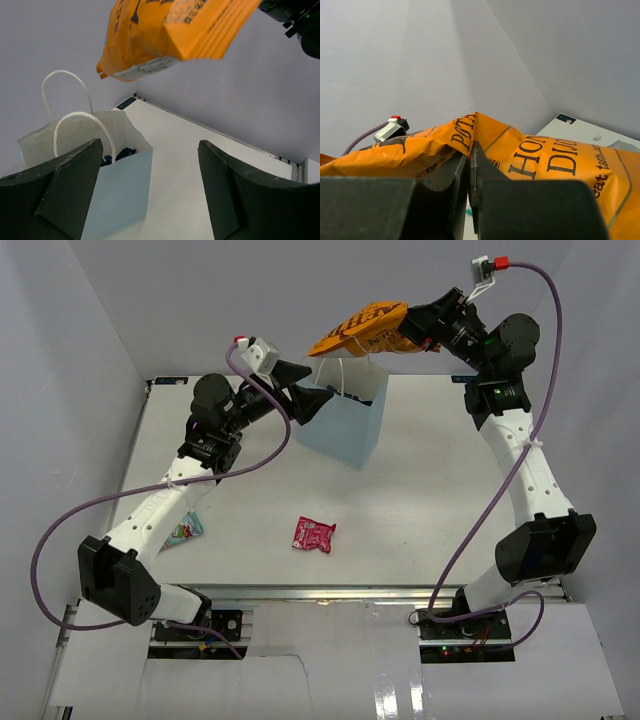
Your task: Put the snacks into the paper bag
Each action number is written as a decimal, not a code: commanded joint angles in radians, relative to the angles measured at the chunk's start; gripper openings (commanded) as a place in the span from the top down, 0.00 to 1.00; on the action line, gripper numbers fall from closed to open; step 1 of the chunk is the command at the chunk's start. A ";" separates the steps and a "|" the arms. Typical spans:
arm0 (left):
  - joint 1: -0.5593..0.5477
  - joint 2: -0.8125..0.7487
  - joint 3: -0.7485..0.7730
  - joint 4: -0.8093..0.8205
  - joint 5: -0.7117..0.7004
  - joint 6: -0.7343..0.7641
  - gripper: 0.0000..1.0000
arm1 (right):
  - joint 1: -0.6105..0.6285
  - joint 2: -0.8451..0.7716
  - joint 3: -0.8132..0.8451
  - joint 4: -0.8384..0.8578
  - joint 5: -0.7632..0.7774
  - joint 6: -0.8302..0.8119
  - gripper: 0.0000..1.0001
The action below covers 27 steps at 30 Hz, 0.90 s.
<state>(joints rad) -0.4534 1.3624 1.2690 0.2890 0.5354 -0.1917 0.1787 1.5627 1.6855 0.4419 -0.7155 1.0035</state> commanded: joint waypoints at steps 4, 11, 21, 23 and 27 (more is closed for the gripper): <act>-0.004 0.069 0.133 0.124 0.073 -0.051 0.13 | 0.030 0.005 0.003 0.107 0.018 0.023 0.92; -0.013 0.170 0.245 0.177 0.068 -0.109 0.14 | 0.054 0.026 -0.015 0.124 0.018 0.009 0.92; -0.013 0.279 0.342 0.251 -0.012 -0.186 0.23 | 0.073 0.056 -0.041 0.172 0.014 -0.023 0.92; -0.013 0.293 0.371 0.256 -0.035 -0.184 0.24 | 0.076 0.069 -0.035 0.166 0.019 -0.055 0.92; -0.011 0.343 0.438 0.256 -0.066 -0.184 0.26 | 0.081 0.102 -0.014 0.167 0.025 -0.089 0.92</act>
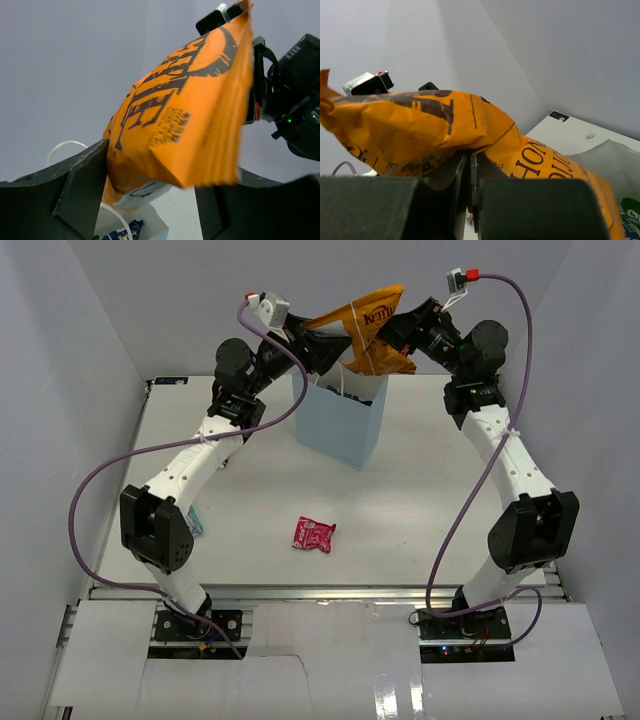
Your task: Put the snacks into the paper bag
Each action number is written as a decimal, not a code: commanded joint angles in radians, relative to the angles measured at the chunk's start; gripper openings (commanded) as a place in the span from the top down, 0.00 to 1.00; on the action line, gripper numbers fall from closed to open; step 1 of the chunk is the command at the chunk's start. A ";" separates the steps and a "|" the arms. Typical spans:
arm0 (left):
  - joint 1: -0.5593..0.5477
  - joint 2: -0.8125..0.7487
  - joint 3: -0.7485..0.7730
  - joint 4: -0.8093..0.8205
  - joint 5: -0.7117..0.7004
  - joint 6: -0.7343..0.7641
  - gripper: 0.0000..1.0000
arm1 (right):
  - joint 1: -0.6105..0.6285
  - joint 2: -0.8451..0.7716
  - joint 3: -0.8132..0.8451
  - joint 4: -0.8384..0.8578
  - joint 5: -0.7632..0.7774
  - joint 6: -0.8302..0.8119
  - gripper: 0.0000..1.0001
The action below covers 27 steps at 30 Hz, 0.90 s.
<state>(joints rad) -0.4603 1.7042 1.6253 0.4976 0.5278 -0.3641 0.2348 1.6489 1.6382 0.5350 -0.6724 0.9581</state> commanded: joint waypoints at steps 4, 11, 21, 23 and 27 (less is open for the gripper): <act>-0.005 0.052 0.145 0.047 -0.061 -0.019 0.27 | 0.024 0.052 0.046 0.082 -0.016 -0.047 0.92; 0.002 0.149 0.255 0.032 -0.068 -0.032 0.27 | 0.026 0.104 0.097 0.100 -0.015 -0.079 0.92; 0.012 0.244 0.309 0.010 -0.055 -0.038 0.27 | 0.023 0.179 0.176 0.071 -0.004 -0.196 0.92; 0.018 0.247 0.303 0.010 -0.052 -0.036 0.27 | 0.023 0.198 0.180 0.072 -0.004 -0.202 0.92; 0.028 0.245 0.283 0.002 -0.057 -0.021 0.27 | 0.026 0.230 0.178 0.082 -0.004 -0.223 0.92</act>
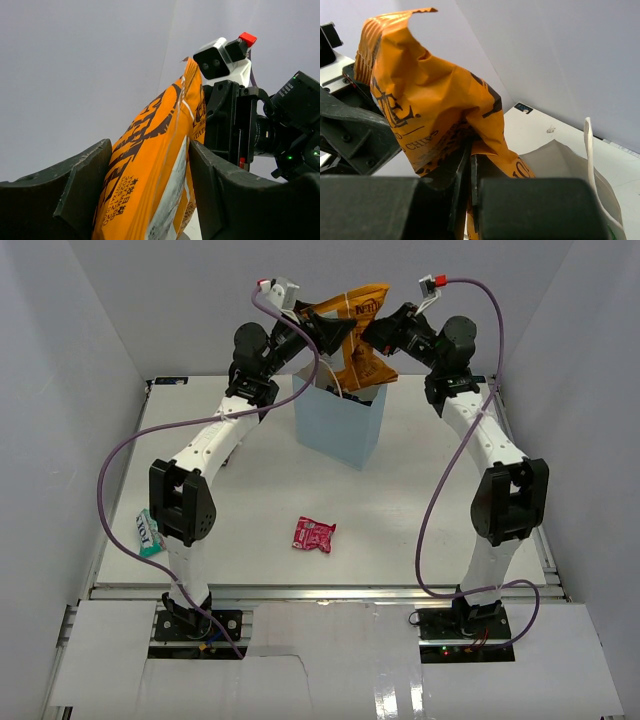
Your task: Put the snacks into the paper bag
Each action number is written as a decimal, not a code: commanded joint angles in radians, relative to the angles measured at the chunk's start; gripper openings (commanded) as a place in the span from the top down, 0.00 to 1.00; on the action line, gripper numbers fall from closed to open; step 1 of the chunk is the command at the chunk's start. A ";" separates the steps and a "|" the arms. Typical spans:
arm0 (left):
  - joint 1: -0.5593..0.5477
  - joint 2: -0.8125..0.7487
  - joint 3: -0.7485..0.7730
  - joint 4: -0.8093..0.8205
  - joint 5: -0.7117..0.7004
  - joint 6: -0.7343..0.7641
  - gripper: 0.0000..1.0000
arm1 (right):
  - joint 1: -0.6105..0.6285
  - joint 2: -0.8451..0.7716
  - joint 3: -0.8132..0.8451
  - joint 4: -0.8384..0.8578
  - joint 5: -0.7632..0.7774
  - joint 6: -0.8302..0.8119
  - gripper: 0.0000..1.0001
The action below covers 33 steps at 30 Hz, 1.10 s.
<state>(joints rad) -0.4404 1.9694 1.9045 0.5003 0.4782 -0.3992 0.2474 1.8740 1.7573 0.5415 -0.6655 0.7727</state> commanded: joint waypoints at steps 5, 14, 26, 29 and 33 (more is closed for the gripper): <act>0.025 -0.024 -0.027 0.000 -0.016 0.020 0.27 | 0.027 0.046 0.053 0.060 -0.009 -0.091 0.92; 0.040 -0.021 -0.045 -0.003 -0.012 0.020 0.27 | 0.053 0.077 0.071 0.002 0.018 -0.228 0.80; 0.042 -0.046 -0.108 -0.009 -0.009 0.006 0.25 | 0.053 0.004 0.013 -0.075 0.029 -0.358 0.37; 0.042 -0.064 -0.133 -0.008 -0.009 0.008 0.23 | 0.052 -0.033 -0.008 -0.090 0.004 -0.386 0.32; 0.042 -0.084 -0.163 -0.009 -0.012 0.008 0.22 | 0.038 -0.091 -0.044 -0.130 -0.011 -0.435 0.27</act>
<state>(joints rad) -0.3946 1.9659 1.7573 0.4931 0.4595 -0.3866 0.2916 1.8927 1.7145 0.3717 -0.6468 0.4000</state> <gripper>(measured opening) 0.780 0.723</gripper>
